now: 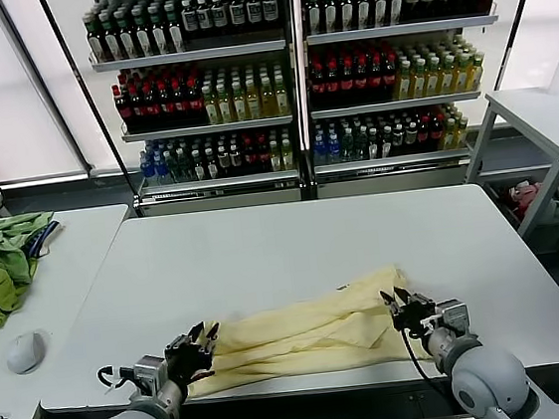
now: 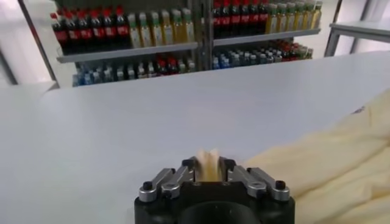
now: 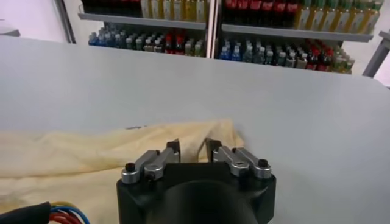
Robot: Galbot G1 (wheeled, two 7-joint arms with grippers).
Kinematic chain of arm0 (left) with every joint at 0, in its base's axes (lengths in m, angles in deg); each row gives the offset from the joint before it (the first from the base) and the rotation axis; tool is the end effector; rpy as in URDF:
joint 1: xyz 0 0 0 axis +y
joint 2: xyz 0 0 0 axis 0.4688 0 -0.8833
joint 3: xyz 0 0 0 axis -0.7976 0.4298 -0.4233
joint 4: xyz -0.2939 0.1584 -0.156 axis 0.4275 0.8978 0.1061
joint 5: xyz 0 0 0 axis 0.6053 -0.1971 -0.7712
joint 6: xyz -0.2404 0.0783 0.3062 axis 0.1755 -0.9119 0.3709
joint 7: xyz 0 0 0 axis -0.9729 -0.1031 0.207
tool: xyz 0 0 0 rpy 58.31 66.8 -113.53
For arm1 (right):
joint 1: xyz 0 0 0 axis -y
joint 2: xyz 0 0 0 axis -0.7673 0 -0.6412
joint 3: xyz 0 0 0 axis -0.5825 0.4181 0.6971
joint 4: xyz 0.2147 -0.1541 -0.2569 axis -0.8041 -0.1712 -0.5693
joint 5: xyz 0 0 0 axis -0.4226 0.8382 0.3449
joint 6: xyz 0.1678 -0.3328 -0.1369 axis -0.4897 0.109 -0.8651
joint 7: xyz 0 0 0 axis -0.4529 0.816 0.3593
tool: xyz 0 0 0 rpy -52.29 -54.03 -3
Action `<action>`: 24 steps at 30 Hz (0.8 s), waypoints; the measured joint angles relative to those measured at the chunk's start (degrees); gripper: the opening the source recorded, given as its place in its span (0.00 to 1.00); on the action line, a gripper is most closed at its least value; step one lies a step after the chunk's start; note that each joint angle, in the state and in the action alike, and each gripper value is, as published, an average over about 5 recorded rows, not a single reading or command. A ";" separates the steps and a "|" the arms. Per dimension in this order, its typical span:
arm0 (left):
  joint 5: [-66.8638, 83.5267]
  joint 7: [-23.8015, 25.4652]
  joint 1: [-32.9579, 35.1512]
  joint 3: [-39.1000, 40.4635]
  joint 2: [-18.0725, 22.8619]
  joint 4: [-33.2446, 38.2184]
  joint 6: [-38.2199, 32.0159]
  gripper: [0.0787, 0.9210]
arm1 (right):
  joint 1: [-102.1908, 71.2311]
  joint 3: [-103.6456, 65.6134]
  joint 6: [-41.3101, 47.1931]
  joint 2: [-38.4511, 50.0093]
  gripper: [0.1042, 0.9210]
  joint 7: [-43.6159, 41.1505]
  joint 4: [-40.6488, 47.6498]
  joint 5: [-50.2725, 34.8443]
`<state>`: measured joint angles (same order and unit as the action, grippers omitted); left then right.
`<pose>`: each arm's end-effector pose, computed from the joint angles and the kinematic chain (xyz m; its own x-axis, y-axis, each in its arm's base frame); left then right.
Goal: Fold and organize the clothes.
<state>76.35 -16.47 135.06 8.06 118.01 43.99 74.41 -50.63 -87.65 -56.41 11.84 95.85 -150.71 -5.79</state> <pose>0.2636 0.0333 -0.2763 -0.8890 0.1302 0.4390 0.1938 0.9756 0.1033 0.3001 -0.0456 -0.2570 -0.8723 -0.2004 0.4460 -0.2445 0.9687 -0.0429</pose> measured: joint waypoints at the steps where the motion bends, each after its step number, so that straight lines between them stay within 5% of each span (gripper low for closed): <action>1: -1.23 -0.47 0.59 -0.19 0.53 0.08 -0.38 0.49 | -0.36 -0.15 -0.09 -0.07 0.57 -0.07 -0.23 0.29; 8: -9.37 -3.82 4.05 -0.46 5.66 -1.57 -2.68 0.73 | -2.44 -0.77 -0.65 -0.59 0.81 -0.18 -0.79 1.81; 13: -13.81 -5.74 5.11 -0.15 9.60 -4.11 -3.78 0.86 | -3.25 -1.28 -0.92 -0.58 0.87 -0.20 -0.93 2.24; 24: -17.19 -7.06 7.23 -0.11 15.10 -6.79 -5.26 0.54 | -3.84 -1.82 -1.04 -0.55 0.88 -0.25 -1.48 2.34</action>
<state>59.16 -23.54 142.29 7.94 133.10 37.20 69.15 -54.46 -89.46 -57.45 11.28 95.60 -152.20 -3.45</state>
